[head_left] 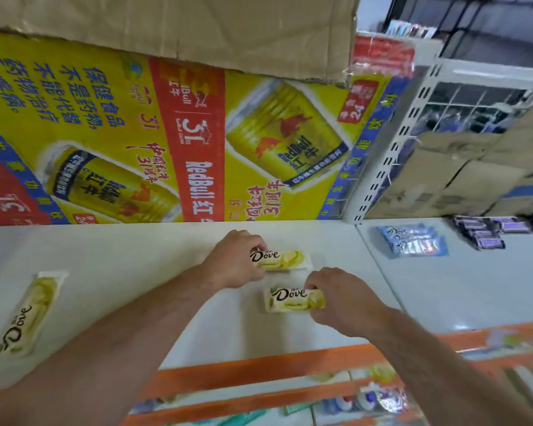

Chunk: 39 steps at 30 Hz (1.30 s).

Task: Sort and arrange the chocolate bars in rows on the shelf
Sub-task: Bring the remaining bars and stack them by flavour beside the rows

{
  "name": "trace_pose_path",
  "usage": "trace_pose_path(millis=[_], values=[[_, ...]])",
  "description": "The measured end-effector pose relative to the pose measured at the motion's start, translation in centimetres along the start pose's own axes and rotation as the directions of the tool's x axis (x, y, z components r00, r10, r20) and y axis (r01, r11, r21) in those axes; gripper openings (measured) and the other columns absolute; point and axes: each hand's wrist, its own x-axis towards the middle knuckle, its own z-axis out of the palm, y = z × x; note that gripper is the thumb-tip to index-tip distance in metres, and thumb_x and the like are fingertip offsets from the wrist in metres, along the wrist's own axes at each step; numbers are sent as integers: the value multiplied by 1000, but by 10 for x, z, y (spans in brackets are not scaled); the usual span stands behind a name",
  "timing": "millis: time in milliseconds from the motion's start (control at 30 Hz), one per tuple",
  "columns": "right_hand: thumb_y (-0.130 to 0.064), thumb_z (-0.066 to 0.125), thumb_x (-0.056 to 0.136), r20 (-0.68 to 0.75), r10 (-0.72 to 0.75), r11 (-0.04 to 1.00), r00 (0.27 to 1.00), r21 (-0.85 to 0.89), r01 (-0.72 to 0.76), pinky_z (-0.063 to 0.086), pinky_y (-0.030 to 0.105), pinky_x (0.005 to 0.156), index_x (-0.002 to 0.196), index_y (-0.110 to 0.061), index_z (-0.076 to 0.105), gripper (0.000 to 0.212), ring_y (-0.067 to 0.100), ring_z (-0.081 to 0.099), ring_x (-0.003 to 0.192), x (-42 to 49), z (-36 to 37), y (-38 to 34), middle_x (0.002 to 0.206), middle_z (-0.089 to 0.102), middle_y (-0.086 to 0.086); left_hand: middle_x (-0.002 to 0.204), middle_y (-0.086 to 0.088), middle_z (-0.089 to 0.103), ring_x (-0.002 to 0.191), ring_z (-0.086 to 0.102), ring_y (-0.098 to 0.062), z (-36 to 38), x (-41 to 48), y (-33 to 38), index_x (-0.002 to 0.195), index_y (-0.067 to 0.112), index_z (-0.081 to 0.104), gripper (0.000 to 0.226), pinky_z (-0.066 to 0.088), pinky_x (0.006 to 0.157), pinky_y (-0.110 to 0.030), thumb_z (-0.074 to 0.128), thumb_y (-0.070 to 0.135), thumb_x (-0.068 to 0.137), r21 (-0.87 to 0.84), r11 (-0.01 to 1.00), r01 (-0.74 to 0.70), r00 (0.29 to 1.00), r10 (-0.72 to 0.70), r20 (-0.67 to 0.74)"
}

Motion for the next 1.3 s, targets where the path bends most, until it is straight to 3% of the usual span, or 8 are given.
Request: trace_pose_path(millis=[400, 600, 700, 900, 1000, 1100, 1200, 1300], values=[[-37, 60, 79, 13, -132, 991, 991, -1, 132, 44, 30, 81, 111, -28, 55, 33, 14, 49, 99, 5, -21, 148, 104, 54, -6, 108, 7, 58, 106, 50, -13, 61, 95, 94, 105, 36, 67, 41, 48, 92, -33, 75, 33, 64, -41, 986, 161, 984, -164, -74], [-45, 62, 79, 61, -223, 975, 973, 27, 222, 44, 34, 86, 113, -30, 55, 38, 14, 47, 104, 19, -18, 168, 108, 54, -5, 112, 9, 55, 108, 53, -13, 73, 112, 93, 110, 37, 67, 58, 47, 96, -36, 67, 47, 53, -128, 961, 247, 960, -260, -104], [-45, 61, 79, 63, -245, 969, 967, 13, 245, 45, 37, 88, 118, -30, 55, 42, 16, 47, 109, 21, -16, 171, 113, 54, -4, 117, 7, 51, 114, 48, -12, 77, 110, 90, 109, 33, 67, 55, 41, 102, -33, 69, 41, 55, -180, 947, 267, 949, -291, -120], [-47, 64, 78, 89, -248, 969, 965, 9, 248, 43, 36, 91, 119, -32, 54, 45, 15, 46, 110, 26, -15, 173, 115, 53, -5, 114, 8, 52, 109, 49, -11, 80, 113, 86, 101, 39, 67, 47, 43, 99, -34, 69, 42, 54, -229, 934, 275, 940, -312, -141], [-46, 65, 78, 101, -230, 973, 968, 17, 229, 42, 34, 92, 120, -32, 53, 45, 14, 46, 111, 26, -17, 170, 116, 52, -6, 120, 7, 50, 117, 46, -14, 78, 109, 87, 114, 36, 63, 54, 40, 102, -34, 74, 38, 61, -215, 941, 260, 948, -291, -127], [-43, 67, 77, 95, -202, 979, 975, 49, 198, 40, 30, 89, 119, -33, 54, 44, 11, 45, 110, 25, -18, 168, 114, 52, -8, 139, 4, 40, 129, 36, -15, 77, 92, 88, 140, 27, 43, 78, 35, 108, -32, 77, 35, 70, -212, 951, 227, 962, -252, -102], [-39, 67, 76, 105, -177, 983, 979, 77, 169, 40, 30, 91, 118, -34, 56, 44, 10, 44, 109, 23, -20, 167, 113, 52, -10, 158, 4, 16, 144, 15, -14, 79, 53, 78, 151, 28, 20, 87, 19, 118, -34, 61, 53, 79, -27, 987, 161, 980, -163, -118], [-37, 69, 73, 126, -149, 987, 981, 88, 138, 43, 29, 87, 113, -34, 57, 41, 9, 46, 104, 25, -22, 164, 108, 52, -11, 158, 7, 22, 144, 15, -11, 78, 12, 61, 149, 26, 30, 80, 7, 117, -28, 33, 66, 79, 221, 969, 110, 984, -74, -164]])
